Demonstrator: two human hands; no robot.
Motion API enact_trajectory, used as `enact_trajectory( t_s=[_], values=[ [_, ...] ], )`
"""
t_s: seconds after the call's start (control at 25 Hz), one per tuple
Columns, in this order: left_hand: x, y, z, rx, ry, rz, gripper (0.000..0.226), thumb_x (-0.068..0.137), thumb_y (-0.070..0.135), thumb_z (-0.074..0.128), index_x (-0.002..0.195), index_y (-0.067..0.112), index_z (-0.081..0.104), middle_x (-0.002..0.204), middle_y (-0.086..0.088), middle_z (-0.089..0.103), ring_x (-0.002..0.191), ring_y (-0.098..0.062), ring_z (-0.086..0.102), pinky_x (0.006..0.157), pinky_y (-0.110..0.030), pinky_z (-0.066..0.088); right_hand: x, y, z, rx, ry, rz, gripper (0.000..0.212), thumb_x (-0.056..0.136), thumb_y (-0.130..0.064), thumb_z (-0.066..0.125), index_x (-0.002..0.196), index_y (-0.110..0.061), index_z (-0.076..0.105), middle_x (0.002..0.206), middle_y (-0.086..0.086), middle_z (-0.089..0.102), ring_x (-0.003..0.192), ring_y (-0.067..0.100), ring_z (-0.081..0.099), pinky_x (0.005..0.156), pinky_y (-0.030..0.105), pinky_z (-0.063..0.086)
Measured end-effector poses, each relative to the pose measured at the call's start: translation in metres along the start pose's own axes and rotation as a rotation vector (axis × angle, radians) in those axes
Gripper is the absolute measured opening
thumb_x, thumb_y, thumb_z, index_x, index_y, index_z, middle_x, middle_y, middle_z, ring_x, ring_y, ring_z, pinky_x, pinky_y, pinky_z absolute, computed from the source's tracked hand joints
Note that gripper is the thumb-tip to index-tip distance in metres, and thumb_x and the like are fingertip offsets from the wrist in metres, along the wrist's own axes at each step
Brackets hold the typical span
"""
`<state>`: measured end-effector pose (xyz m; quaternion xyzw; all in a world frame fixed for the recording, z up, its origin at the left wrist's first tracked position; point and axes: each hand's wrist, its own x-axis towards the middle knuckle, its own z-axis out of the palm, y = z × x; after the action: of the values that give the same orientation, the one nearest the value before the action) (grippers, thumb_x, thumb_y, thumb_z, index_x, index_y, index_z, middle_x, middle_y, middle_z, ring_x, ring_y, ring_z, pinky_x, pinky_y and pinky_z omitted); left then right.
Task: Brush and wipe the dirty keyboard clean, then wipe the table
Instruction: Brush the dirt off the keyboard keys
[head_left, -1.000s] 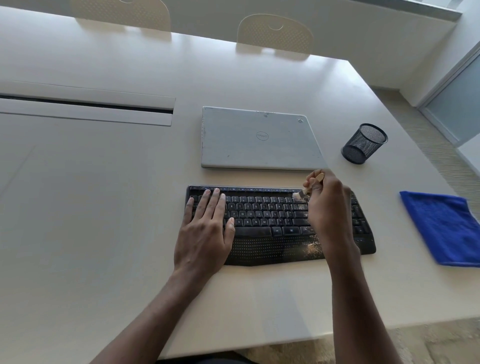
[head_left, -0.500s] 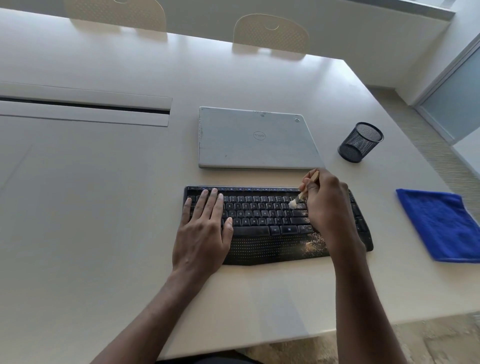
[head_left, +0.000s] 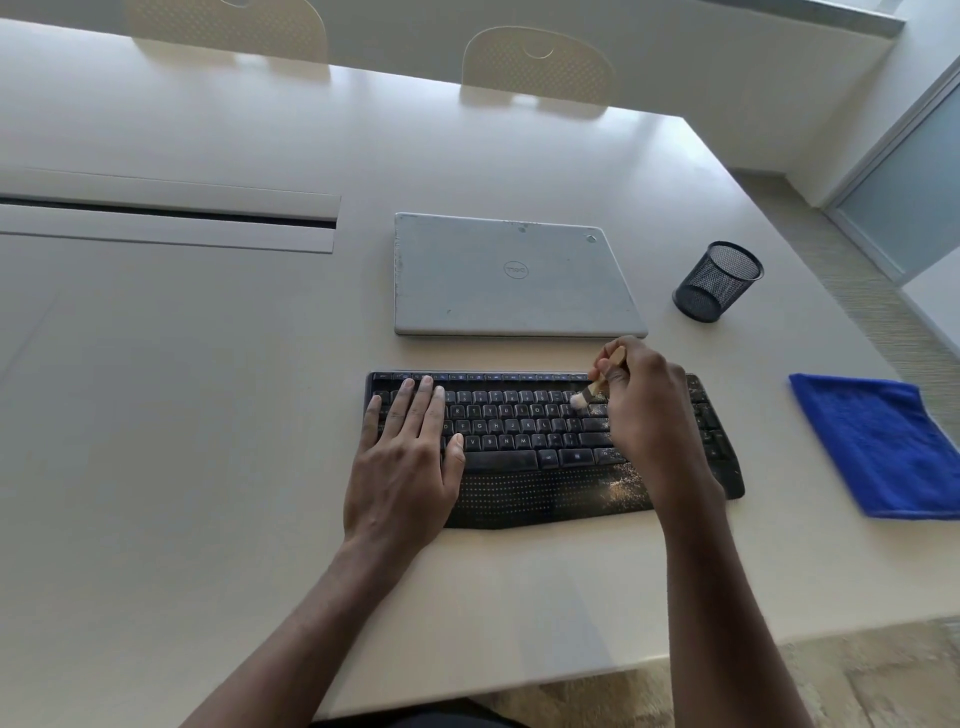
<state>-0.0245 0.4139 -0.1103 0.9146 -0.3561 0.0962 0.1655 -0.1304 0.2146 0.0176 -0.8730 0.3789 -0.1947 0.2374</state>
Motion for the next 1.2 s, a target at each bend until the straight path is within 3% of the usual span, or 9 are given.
enact_trajectory(
  t_s=[0.12,0.28,0.4,0.52,0.68,0.84,1.0,1.12,1.2],
  values=[
    [0.0,0.0,0.0,0.0,0.0,-0.001,0.065,0.103,0.044,0.036,0.158,0.011,0.044,0.167,-0.008,0.037,0.158,-0.022,0.029,0.129,-0.05,0.022,-0.003,0.005,-0.005,-0.03,-0.068,0.024,0.02,0.107,-0.013,0.052,0.091,-0.021,0.061,0.084,-0.002,0.071,0.073,0.009,0.068,0.052,0.01,0.048],
    [0.0,0.0,0.0,0.001,-0.002,-0.002,0.065,0.103,0.044,0.036,0.158,0.011,0.043,0.167,-0.008,0.037,0.158,-0.021,0.028,0.129,-0.05,0.022,-0.005,0.001,-0.009,0.007,0.007,0.005,0.019,0.106,-0.011,0.053,0.091,-0.019,0.062,0.082,-0.004,0.07,0.066,-0.003,0.062,0.048,0.002,0.04],
    [0.0,0.0,-0.001,0.002,-0.002,-0.001,0.065,0.104,0.044,0.035,0.159,0.011,0.043,0.167,-0.008,0.037,0.158,-0.021,0.029,0.129,-0.05,0.021,-0.006,0.003,-0.006,-0.015,-0.092,0.015,0.02,0.107,-0.016,0.052,0.09,-0.023,0.062,0.084,-0.006,0.071,0.071,0.005,0.068,0.055,0.014,0.051],
    [0.0,0.001,-0.001,0.0,0.001,-0.001,0.065,0.104,0.044,0.035,0.158,0.011,0.043,0.167,-0.009,0.037,0.158,-0.022,0.029,0.129,-0.05,0.021,-0.005,0.002,-0.008,-0.021,-0.046,0.039,0.018,0.106,-0.016,0.053,0.092,-0.019,0.062,0.083,-0.004,0.07,0.065,0.0,0.065,0.044,0.005,0.04],
    [0.0,0.001,-0.001,-0.002,0.001,0.002,0.065,0.104,0.045,0.034,0.158,0.011,0.044,0.166,-0.009,0.038,0.157,-0.022,0.03,0.129,-0.05,0.021,-0.006,0.001,-0.006,-0.026,-0.096,0.021,0.019,0.107,-0.017,0.053,0.091,-0.023,0.062,0.085,-0.006,0.071,0.07,0.003,0.067,0.051,0.011,0.043],
    [0.0,0.001,-0.002,-0.01,0.01,0.003,0.065,0.103,0.044,0.035,0.158,0.01,0.045,0.165,-0.009,0.039,0.157,-0.023,0.031,0.129,-0.051,0.022,0.003,0.001,-0.009,0.056,-0.01,0.036,0.013,0.104,-0.022,0.061,0.094,-0.016,0.067,0.081,-0.006,0.072,0.064,-0.004,0.065,0.054,0.002,0.042],
    [0.0,0.0,-0.002,-0.002,-0.006,0.001,0.065,0.103,0.044,0.035,0.159,0.011,0.043,0.167,-0.009,0.037,0.157,-0.022,0.03,0.129,-0.05,0.021,0.015,-0.007,0.003,0.374,-0.04,0.054,0.014,0.098,-0.022,0.069,0.095,-0.008,0.073,0.076,0.003,0.077,0.066,0.011,0.076,0.069,0.028,0.064],
    [0.0,0.0,-0.002,0.004,-0.009,0.001,0.065,0.104,0.045,0.034,0.159,0.012,0.043,0.167,-0.008,0.037,0.158,-0.021,0.029,0.129,-0.05,0.021,0.02,-0.001,0.009,0.306,-0.062,0.087,0.015,0.1,-0.02,0.067,0.097,-0.006,0.072,0.077,0.006,0.076,0.062,0.009,0.075,0.066,0.026,0.064],
    [0.0,0.0,-0.001,0.002,-0.006,0.0,0.065,0.104,0.045,0.033,0.159,0.011,0.043,0.167,-0.008,0.038,0.158,-0.021,0.029,0.129,-0.05,0.022,0.021,0.006,0.005,0.201,0.025,0.113,0.016,0.101,-0.019,0.066,0.095,-0.006,0.071,0.075,0.006,0.074,0.055,0.005,0.072,0.062,0.025,0.063]
  ],
)
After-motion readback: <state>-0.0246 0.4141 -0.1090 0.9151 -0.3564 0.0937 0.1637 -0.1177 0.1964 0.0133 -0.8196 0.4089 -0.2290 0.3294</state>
